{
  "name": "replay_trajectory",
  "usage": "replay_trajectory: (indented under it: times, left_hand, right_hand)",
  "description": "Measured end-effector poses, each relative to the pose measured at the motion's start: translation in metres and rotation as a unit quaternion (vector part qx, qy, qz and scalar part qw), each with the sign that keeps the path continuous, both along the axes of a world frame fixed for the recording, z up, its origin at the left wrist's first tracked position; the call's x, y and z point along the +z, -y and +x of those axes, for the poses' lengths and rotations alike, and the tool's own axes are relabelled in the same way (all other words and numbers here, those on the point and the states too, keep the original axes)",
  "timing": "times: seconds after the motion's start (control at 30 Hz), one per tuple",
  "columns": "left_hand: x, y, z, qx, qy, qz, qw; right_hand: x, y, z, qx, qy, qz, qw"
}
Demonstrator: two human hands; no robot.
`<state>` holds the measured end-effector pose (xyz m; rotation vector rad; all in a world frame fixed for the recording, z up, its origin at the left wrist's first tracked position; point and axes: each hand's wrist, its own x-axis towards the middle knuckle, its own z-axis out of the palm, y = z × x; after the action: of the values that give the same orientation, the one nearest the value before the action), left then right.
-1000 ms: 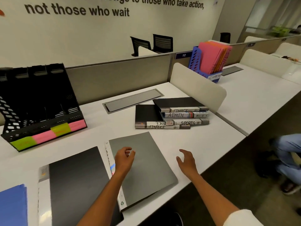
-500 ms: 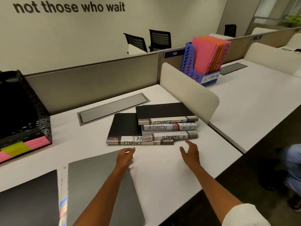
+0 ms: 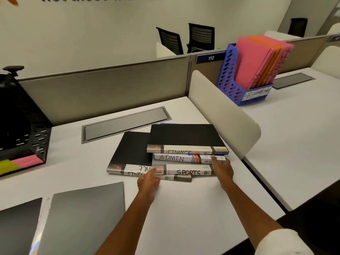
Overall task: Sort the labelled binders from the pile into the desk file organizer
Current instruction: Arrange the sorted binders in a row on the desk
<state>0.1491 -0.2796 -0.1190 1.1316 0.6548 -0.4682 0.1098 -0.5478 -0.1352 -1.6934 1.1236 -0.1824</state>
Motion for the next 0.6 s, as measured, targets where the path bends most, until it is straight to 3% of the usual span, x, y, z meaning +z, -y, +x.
replay_trajectory:
  times: [0.2,0.47,0.6]
  left_hand:
    - [-0.007,0.021,0.007,0.049,-0.035,-0.051,0.997]
    - [-0.01,0.034,0.024,0.063,-0.023,-0.17,0.983]
    - [-0.016,0.038,0.023,0.091,-0.023,-0.157,0.983]
  right_hand:
    - [0.002,0.021,0.019,0.006,0.019,0.023,1.0]
    - [0.012,0.047,0.034,-0.022,0.034,0.225,0.974]
    - [0.015,0.047,0.04,-0.054,0.026,0.259,0.964]
